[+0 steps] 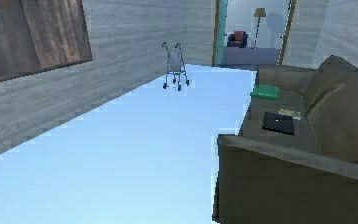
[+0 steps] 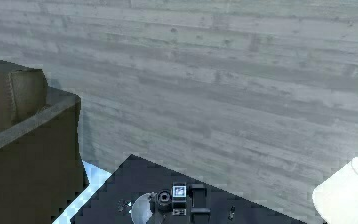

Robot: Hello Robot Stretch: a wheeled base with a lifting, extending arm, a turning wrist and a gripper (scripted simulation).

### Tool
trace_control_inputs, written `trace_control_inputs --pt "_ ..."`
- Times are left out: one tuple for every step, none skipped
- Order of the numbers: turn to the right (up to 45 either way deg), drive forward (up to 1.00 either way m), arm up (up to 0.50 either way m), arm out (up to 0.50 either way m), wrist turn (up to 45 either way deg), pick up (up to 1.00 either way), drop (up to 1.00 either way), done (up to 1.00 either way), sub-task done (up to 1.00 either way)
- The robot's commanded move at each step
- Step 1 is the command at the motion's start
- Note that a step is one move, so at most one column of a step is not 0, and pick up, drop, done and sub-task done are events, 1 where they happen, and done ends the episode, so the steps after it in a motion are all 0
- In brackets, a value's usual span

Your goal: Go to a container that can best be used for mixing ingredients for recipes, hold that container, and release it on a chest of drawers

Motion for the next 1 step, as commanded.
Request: trace_control_inputs --pt "0.0 0.0 0.0 0.0 45.0 0.0 0.0 0.0 0.0"
